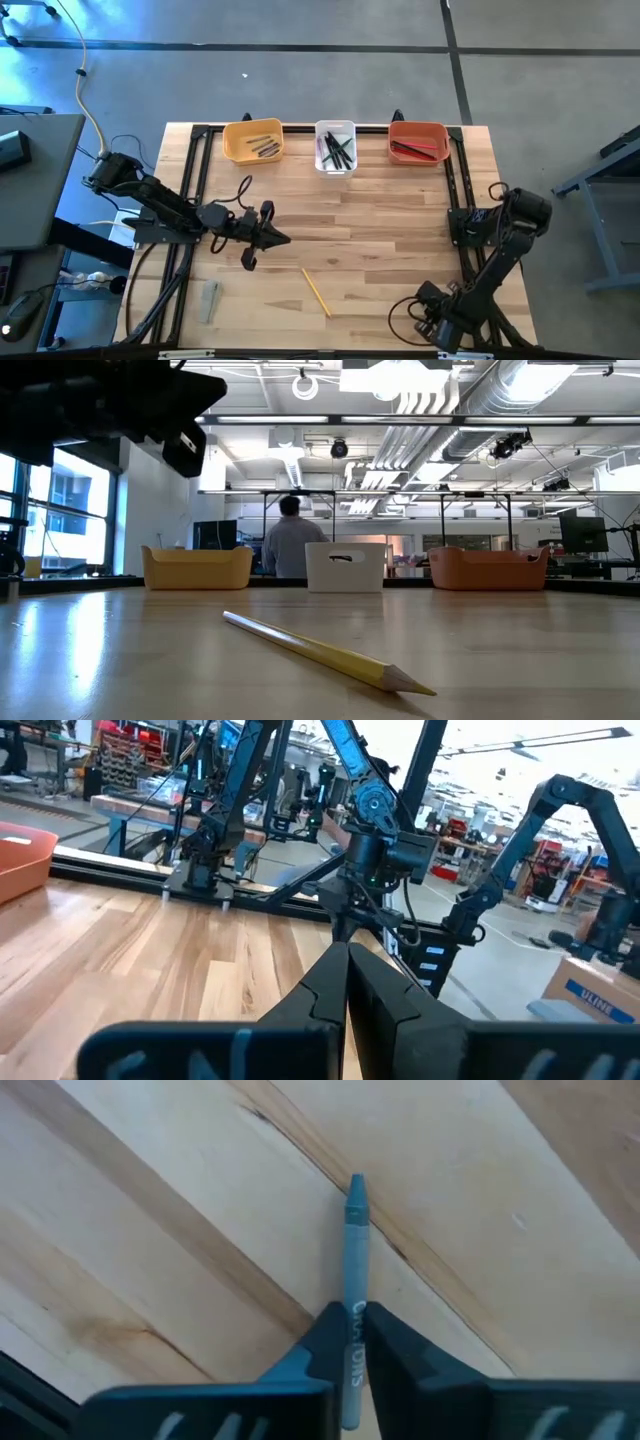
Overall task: Sort crayons/erasers/pens/pencils in bins
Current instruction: Put the gray crayon into the yellow bin
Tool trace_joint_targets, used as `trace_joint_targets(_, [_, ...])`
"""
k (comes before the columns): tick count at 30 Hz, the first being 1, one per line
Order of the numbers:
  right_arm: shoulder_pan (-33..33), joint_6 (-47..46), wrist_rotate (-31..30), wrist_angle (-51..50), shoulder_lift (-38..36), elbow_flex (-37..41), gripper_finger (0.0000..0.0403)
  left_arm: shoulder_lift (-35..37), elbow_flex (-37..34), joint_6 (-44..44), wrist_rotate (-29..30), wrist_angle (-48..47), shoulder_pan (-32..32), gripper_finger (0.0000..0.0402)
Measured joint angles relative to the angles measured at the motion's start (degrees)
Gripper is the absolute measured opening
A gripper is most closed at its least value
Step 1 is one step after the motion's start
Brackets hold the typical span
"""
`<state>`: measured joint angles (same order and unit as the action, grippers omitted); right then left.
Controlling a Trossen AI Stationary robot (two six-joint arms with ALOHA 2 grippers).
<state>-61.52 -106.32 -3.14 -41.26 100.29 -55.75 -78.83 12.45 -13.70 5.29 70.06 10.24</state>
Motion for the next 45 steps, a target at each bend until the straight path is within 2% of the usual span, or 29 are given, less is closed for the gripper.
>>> trace_joint_targets(1, [-0.03,0.77,-1.09,-0.29,-0.69,0.13,0.0019,0.0,0.0,-0.15,0.07,0.0,0.0,0.0])
trace_joint_targets(2, [-0.14,1.8,-4.66,-0.91,-1.55,0.3,0.0021,0.0,0.0,-0.3,0.24,0.02,-0.01,0.0])
trace_joint_targets(7, [1.16,11.32,-25.81,-2.54,-6.42,0.2,0.001,-0.02,0.02,-0.28,1.91,0.06,-0.1,0.0])
trace_joint_targets(10, [3.51,21.08,-36.74,-0.95,-8.32,0.2,0.0004,-0.02,0.63,-0.27,1.81,0.05,-0.09,0.0])
trace_joint_targets(13, [7.05,32.67,-43.95,3.23,-9.34,0.2,0.0004,-0.02,2.18,-0.71,1.43,0.03,-0.07,0.0001])
trace_joint_targets(16, [11.71,46.64,-45.89,12.05,-9.63,0.19,0.0002,-0.02,4.36,0.23,0.94,-0.53,-0.07,0.0009])
trace_joint_targets(20, [18.78,66.13,-42.4,26.21,-9.63,0.16,0.0002,-1.14,7.89,1.88,-0.71,-3.29,-0.04,0.0036])
trace_joint_targets(26, [28.57,89.85,-26.68,50.46,-9.66,3.03,0.0001,-4.76,10.63,4.24,-1.63,-3.31,-0.04,0.0086])
trace_joint_targets(30, [34.36,100.76,-18.41,69.8,-9.63,9.31,0.0001,-5.31,10.91,6.48,-0.64,-2.95,-0.04,0.0115])
trace_joint_targets(34, [39.6,105.19,-10.65,86.31,-9.63,14.48,0.0001,-5.31,11.31,6.85,-0.1,-2.42,-0.07,0.0137])
trace_joint_targets(37, [41.79,106.31,-8.44,89.07,-9.63,15.12,0.0001,-5.32,12.47,6.82,-0.07,-3.34,0.19,0.0146])
trace_joint_targets(45, [42.38,108.29,-7.66,88.92,-9.55,14.14,0.0001,-9.22,16.79,7.46,0.5,-3.46,0.37,0.0146])
